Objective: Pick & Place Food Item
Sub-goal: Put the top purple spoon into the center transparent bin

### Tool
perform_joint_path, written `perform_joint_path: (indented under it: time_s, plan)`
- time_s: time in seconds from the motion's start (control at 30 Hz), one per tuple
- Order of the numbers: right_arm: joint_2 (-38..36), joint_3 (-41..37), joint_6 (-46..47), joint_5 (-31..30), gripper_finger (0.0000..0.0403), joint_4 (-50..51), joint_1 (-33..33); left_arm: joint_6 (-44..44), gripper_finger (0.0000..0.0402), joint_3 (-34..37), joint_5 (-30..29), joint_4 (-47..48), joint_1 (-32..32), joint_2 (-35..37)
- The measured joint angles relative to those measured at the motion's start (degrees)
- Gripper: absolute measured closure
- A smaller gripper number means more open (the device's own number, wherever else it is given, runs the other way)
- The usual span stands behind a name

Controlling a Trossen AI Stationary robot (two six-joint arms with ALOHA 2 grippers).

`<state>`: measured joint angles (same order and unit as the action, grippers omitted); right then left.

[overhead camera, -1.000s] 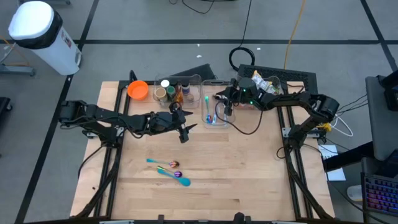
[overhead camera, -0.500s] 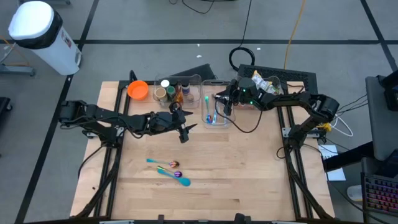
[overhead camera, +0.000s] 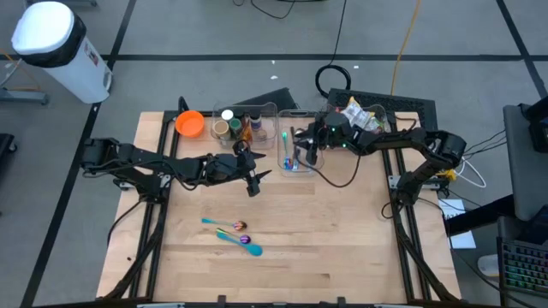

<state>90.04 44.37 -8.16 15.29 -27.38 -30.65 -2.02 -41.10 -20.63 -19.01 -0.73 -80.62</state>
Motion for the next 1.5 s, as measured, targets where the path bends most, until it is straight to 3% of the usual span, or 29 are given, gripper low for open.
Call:
perform_joint_path:
  time_s: [0.57,0.87,1.13,1.37,1.5]
  plan:
    - [0.0,0.01,0.68,-0.14,0.0273,-1.13,0.39,-0.02,0.0135,0.0,0.13,0.0,0.0,0.0]
    - [-0.73,0.01,1.05,-0.22,0.0273,-2.89,2.01,1.23,0.0135,0.0,7.5,0.97,1.41,0.0]
    - [-3.53,0.12,-1.37,-0.24,0.0272,-4.59,7.32,6.66,0.0135,0.0,13.42,10.85,5.22,0.0]
    - [-8.39,0.03,-1.21,-0.24,0.0272,-4.39,14.88,16.99,0.0135,0.0,19.23,24.33,9.5,0.0]
    - [-10.12,0.03,-1.71,-2.31,0.0272,-4.48,20.05,21.05,0.0135,0.02,19.17,28.93,13.84,-0.01]
